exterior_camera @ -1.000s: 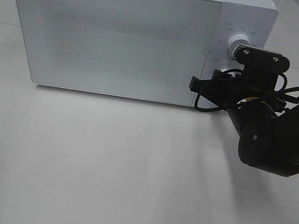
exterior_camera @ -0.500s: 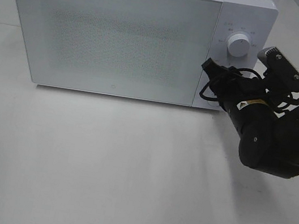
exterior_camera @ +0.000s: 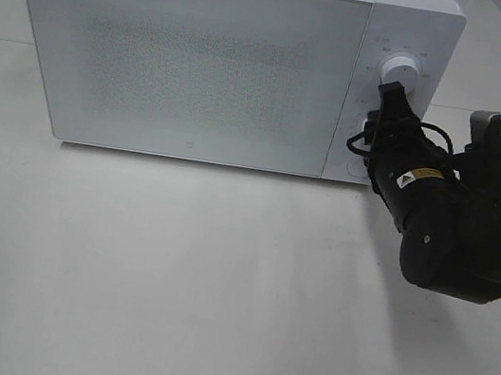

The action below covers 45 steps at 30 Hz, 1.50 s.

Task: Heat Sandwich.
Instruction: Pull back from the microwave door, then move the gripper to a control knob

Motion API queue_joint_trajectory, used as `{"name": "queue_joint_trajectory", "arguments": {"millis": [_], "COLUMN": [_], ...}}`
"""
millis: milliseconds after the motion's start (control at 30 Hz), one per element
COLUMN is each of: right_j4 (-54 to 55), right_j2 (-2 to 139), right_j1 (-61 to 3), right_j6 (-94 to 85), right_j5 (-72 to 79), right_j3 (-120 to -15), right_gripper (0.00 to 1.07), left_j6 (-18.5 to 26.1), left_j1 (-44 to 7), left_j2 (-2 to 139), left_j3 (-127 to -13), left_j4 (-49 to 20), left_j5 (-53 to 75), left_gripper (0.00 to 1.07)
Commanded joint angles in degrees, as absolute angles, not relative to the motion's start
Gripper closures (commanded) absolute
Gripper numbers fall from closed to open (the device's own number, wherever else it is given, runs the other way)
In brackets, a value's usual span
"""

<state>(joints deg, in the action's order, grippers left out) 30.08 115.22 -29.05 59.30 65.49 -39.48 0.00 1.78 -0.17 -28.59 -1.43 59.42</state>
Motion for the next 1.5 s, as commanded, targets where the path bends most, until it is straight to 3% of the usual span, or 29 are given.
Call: {"name": "queue_joint_trajectory", "arguments": {"millis": [33, 600, 1167, 1500], "right_j4": [28.36, 31.11, 30.37, 28.53], "right_j2": [114.36, 114.36, 114.36, 114.36], "right_j1": [-28.71, -28.71, -28.71, -28.71], "right_j6": [67.78, 96.14, 92.3, 91.1], "right_j5": [74.94, 75.23, 76.26, 76.26], "right_j3": [-40.74, -40.79, -40.79, -40.74], "right_gripper": [1.01, 0.99, 0.96, 0.8], "left_j6": [-0.34, -0.34, -0.34, -0.34], "left_j1": [2.01, 2.01, 2.01, 2.01], "left_j2": [-1.72, -1.72, -1.72, -1.72], "left_j3": [-28.3, -28.3, -28.3, -28.3], "left_j4": [-1.78, -1.78, -1.78, -1.78], "left_j5": [58.84, 58.84, 58.84, 58.84], "left_gripper": [0.05, 0.05, 0.05, 0.05]}}
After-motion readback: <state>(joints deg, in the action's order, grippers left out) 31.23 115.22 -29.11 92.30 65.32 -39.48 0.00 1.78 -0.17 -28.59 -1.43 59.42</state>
